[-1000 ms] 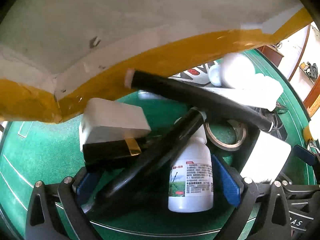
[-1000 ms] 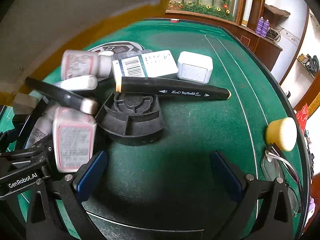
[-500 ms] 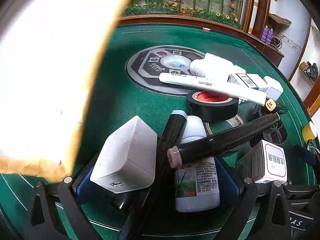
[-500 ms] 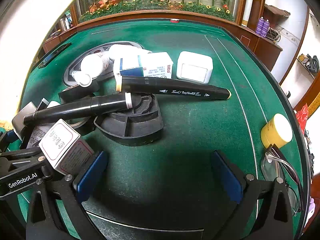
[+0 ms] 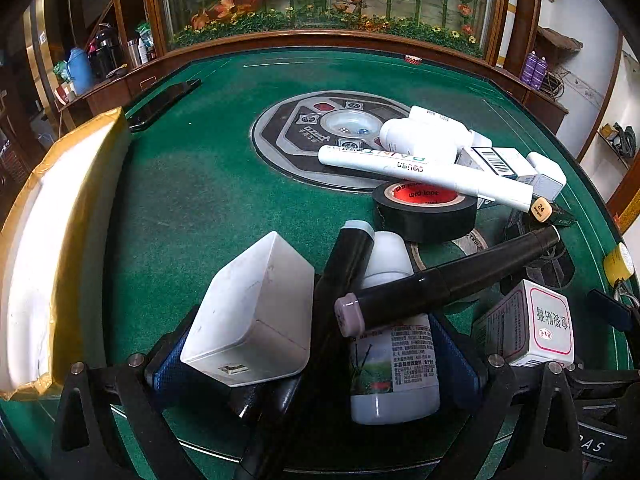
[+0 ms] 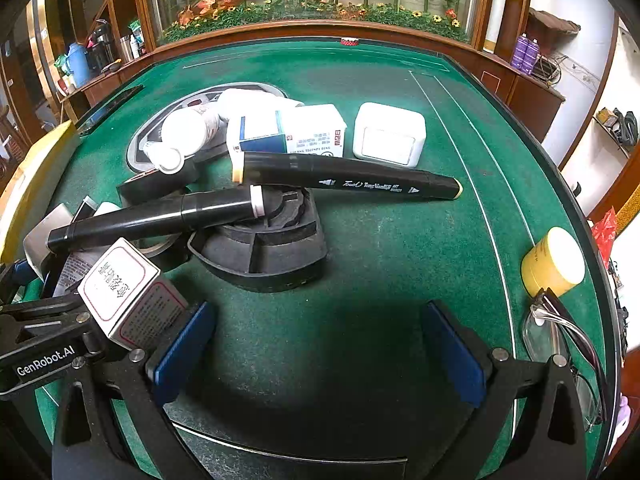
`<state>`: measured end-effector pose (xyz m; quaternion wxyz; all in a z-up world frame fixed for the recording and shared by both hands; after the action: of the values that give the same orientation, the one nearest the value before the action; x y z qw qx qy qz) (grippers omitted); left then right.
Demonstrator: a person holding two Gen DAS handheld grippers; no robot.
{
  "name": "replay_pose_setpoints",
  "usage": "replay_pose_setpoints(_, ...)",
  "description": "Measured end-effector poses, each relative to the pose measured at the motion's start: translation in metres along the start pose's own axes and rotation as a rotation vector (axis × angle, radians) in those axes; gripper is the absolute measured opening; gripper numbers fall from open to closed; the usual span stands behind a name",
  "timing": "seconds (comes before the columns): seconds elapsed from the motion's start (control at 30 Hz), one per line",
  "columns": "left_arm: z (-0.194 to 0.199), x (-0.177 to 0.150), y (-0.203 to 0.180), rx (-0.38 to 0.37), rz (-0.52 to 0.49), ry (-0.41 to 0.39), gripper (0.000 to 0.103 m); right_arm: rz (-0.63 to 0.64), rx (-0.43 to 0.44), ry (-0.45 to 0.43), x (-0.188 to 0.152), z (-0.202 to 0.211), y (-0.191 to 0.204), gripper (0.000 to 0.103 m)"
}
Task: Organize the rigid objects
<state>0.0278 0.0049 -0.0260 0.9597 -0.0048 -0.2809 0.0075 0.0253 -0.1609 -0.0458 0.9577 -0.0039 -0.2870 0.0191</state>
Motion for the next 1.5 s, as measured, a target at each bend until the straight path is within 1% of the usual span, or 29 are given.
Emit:
replay_pose_setpoints(0.23,0.000,0.000,0.000,0.000,0.000,0.000,0.103,0.006,0.003,0.000,0.000,0.000,0.000,0.103)
replay_pose_setpoints(0.3,0.000,0.000,0.000,0.000,0.000,0.000,0.103,0.025,0.014,0.001,0.000,0.001,0.000,0.103)
replay_pose_setpoints(0.47,0.000,-0.001,-0.001,0.000,0.001,0.000,0.103,0.104,0.077,0.014,0.004,0.001,-0.004,0.103)
replay_pose_setpoints(0.5,0.000,-0.001,-0.001,0.000,0.001,0.000,0.103,0.116,0.106,0.005,0.004,0.002,-0.005,0.103)
replay_pose_setpoints(0.53,0.000,-0.001,-0.001,0.000,0.001,0.000,0.103,0.126,0.154,-0.013,0.003,0.005,-0.007,0.103)
replay_pose_setpoints(0.6,0.000,-0.001,-0.001,0.000,0.001,0.000,0.103,0.119,0.326,-0.070,0.003,0.015,-0.019,0.103)
replay_pose_setpoints(0.63,0.000,-0.001,-0.001,0.000,0.001,0.000,0.103,0.085,0.392,-0.096,0.005,0.019,-0.027,0.103)
replay_pose_setpoints(0.67,0.000,-0.001,-0.001,0.000,0.001,0.000,0.103,0.046,0.398,-0.099,0.008,0.020,-0.035,0.103)
replay_pose_setpoints(0.7,0.000,-0.001,-0.001,0.000,0.001,0.000,0.103,0.038,0.345,-0.083,0.010,0.017,-0.040,0.103)
replay_pose_setpoints(0.73,0.000,-0.001,-0.001,0.000,0.002,0.000,0.103,0.058,0.299,-0.072,0.012,0.015,-0.042,0.103)
replay_pose_setpoints(0.77,0.000,-0.001,-0.001,0.000,0.002,0.000,0.103,0.065,0.284,-0.074,0.013,0.016,-0.044,0.102)
replay_pose_setpoints(0.83,0.000,-0.001,-0.001,0.000,0.001,0.000,0.103,0.040,0.323,-0.120,0.016,0.027,-0.049,0.102)
replay_pose_setpoints(0.9,0.000,-0.001,-0.001,0.000,0.001,0.000,0.103,0.033,0.289,-0.196,0.020,0.040,-0.055,0.101)
replay_pose_setpoints(0.93,0.000,-0.001,-0.001,0.000,0.001,0.000,0.103,0.022,0.285,-0.239,0.021,0.047,-0.058,0.101)
replay_pose_setpoints(0.97,0.000,-0.001,-0.001,0.000,0.001,0.000,0.103,0.013,0.305,-0.272,0.022,0.053,-0.060,0.099)
replay_pose_setpoints(1.0,0.000,-0.001,-0.001,0.000,0.001,0.000,0.103,0.005,0.323,-0.282,0.026,0.055,-0.064,0.098)
replay_pose_setpoints(1.03,0.000,-0.001,-0.001,0.000,0.001,0.000,0.103,-0.005,0.330,-0.273,0.029,0.055,-0.068,0.093)
replay_pose_setpoints(1.07,0.000,-0.001,-0.001,0.000,0.002,0.000,0.103,-0.018,0.331,-0.251,0.031,0.056,-0.073,0.081)
replay_pose_setpoints(1.13,0.000,-0.001,-0.001,0.000,0.002,0.000,0.103,-0.039,0.352,-0.218,0.038,0.069,-0.086,0.064)
replay_pose_setpoints(1.17,0.000,-0.001,-0.001,0.000,0.002,0.000,0.103,-0.016,0.321,-0.203,0.042,0.079,-0.090,0.064)
replay_pose_setpoints(1.2,0.000,-0.001,-0.001,0.000,0.001,0.000,0.103,0.019,0.249,-0.194,0.046,0.087,-0.097,0.064)
replay_pose_setpoints(1.27,0.000,-0.001,-0.001,0.000,0.002,0.000,0.103,0.014,0.132,-0.206,0.052,0.100,-0.120,0.065)
replay_pose_setpoints(1.3,0.000,-0.001,-0.001,0.000,0.002,0.000,0.103,0.002,0.076,-0.187,0.056,0.099,-0.131,0.066)
replay_pose_setpoints(1.33,0.000,-0.001,-0.001,0.000,0.002,0.000,0.103,0.007,0.031,-0.142,0.059,0.093,-0.139,0.066)
replay_pose_setpoints(1.4,0.000,-0.001,-0.001,0.000,0.001,0.000,0.103,-0.004,0.004,-0.086,0.058,0.077,-0.149,0.066)
replay_pose_setpoints(1.43,0.000,-0.001,-0.001,0.000,0.002,0.000,0.103,-0.010,-0.007,-0.039,0.056,0.067,-0.153,0.066)
replay_pose_setpoints(1.47,0.000,-0.001,-0.001,0.000,0.002,0.000,0.103,-0.005,-0.011,0.009,0.053,0.056,-0.153,0.066)
replay_pose_setpoints(1.5,0.000,-0.001,-0.001,0.000,0.002,0.000,0.103,-0.005,0.006,0.042,0.049,0.046,-0.152,0.066)
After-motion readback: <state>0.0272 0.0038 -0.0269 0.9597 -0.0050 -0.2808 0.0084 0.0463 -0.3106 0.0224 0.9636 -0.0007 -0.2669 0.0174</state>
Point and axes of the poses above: each gripper's, at about its wrist camera, not at the fingertips, and z roughly against the way its jaws point, y to its left, x to its top, the point moved 3 cm from there along -z, roughly the way its jaws point, and after that the axes turned 4 degrees about y, right-handed, at the moved point
